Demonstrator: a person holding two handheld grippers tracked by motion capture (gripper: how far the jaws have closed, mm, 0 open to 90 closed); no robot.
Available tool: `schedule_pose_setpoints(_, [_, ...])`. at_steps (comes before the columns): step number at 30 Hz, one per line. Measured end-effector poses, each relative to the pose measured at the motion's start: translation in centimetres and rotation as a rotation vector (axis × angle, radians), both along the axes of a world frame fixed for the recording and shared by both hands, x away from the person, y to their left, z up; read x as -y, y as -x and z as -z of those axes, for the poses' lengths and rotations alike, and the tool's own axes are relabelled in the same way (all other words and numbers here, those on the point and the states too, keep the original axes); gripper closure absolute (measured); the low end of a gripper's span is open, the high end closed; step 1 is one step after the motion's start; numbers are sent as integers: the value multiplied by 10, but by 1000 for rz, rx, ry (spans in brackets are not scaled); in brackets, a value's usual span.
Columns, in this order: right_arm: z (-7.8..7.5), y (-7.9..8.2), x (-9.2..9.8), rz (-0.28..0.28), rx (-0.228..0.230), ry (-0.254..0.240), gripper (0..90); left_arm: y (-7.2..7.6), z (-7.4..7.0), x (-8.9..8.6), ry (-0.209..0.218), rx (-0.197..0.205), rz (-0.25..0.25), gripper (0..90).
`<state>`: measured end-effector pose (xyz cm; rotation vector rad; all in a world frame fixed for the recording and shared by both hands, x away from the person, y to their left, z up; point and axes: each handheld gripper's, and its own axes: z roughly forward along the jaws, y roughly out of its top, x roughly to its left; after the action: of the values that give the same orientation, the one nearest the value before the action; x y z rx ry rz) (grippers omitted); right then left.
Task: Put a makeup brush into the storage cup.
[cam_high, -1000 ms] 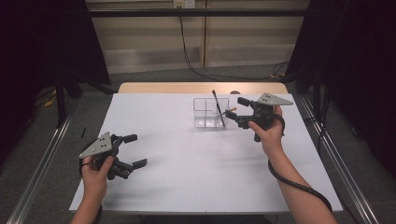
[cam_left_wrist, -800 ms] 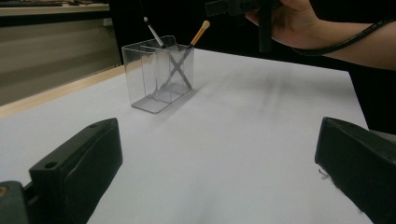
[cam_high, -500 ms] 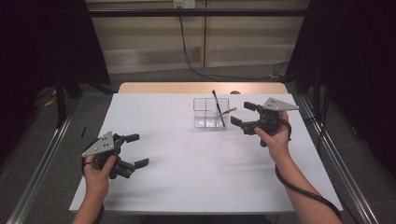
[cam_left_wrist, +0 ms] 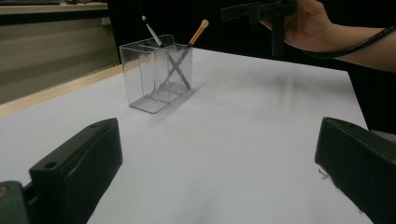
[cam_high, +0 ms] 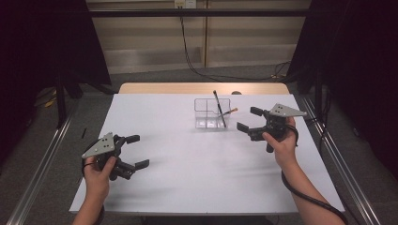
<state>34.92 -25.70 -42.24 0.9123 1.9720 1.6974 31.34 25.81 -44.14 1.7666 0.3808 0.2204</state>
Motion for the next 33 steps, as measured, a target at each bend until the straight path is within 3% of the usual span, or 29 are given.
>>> schedule_pose_setpoints(13, [2, 14, -1, -34, 14, 52, 33, 1, 0, 0, 2, -1, -2, 7])
schedule_pose_setpoints(33, [12, 31, 10, -24, -12, 66, 35, 2, -1, -1, -2, 2, -6, 7])
